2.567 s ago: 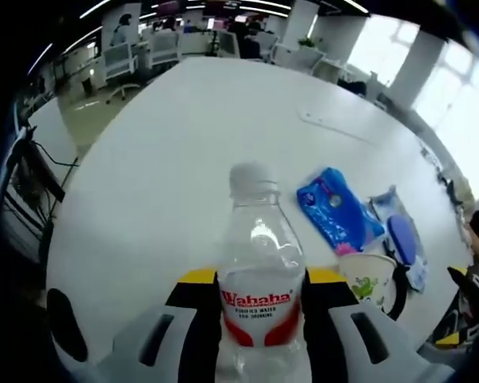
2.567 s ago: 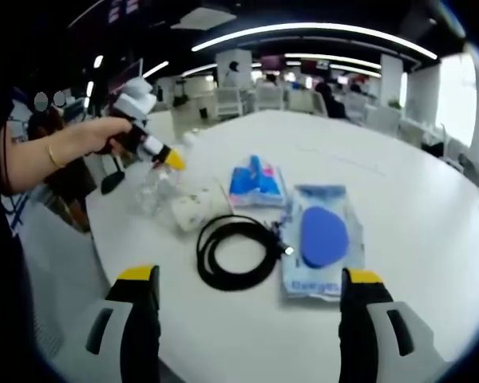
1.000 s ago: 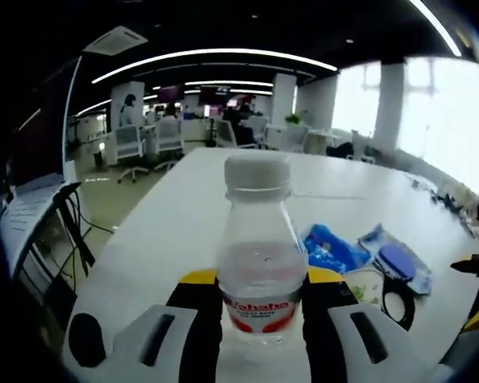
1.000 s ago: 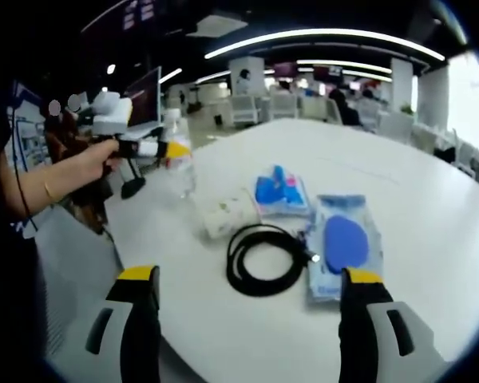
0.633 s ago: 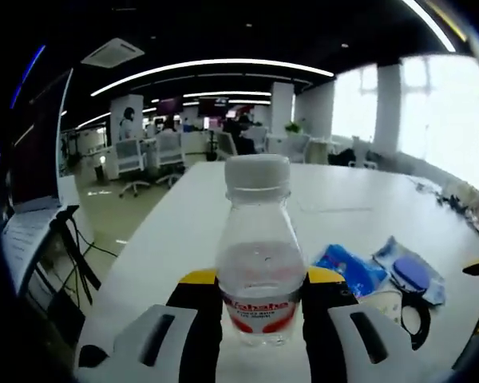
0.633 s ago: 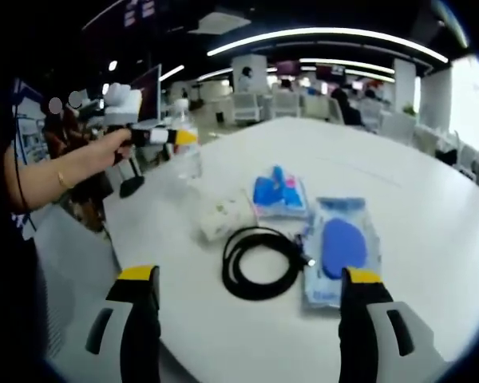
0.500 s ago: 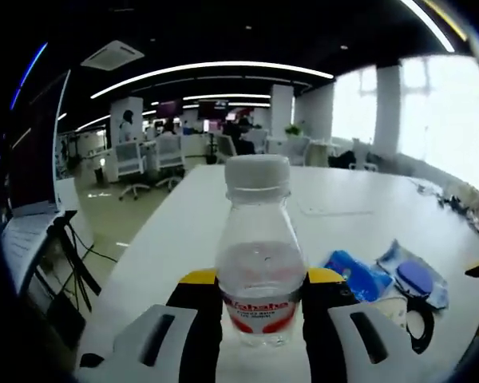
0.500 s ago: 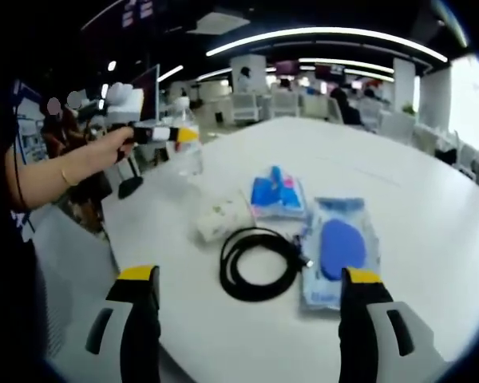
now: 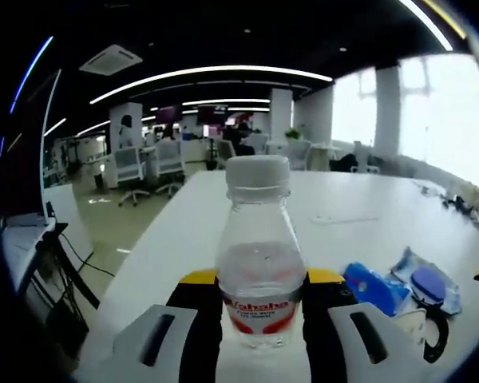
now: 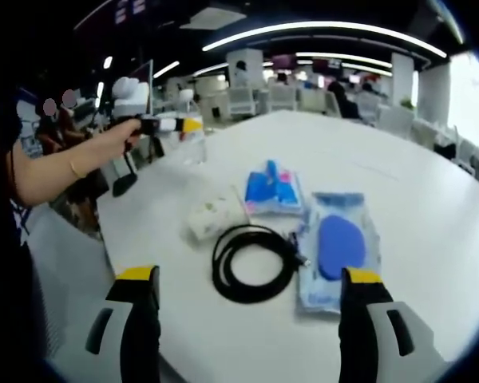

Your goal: Arrange the tabletop items into an orderly group along one side of the table until the central work area is clear of visible clutter.

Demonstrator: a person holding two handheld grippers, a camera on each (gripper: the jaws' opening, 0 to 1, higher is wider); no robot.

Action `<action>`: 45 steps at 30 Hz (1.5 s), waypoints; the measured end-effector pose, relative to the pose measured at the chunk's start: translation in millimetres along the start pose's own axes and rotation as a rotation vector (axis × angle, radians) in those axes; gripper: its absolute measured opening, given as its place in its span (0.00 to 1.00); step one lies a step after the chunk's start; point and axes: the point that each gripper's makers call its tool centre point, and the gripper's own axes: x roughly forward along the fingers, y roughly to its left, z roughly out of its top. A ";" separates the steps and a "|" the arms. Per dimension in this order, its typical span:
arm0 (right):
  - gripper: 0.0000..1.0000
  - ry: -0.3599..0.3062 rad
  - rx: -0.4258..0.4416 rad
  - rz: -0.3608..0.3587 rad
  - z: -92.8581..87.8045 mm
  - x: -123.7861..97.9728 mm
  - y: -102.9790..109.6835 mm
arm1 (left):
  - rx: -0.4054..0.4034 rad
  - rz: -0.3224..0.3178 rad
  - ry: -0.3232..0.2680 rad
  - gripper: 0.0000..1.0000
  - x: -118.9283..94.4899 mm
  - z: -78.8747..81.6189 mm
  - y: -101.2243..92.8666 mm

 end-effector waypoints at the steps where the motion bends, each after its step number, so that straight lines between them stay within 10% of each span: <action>1: 0.91 0.000 0.001 0.000 0.1 0.6 -0.3 | 0.001 -0.003 0.001 0.36 2.0 0.3 -1.1; 45: 0.91 0.047 0.066 -0.027 -19.0 29.9 -21.6 | -0.015 -0.012 -0.034 0.36 101.5 -3.4 -24.0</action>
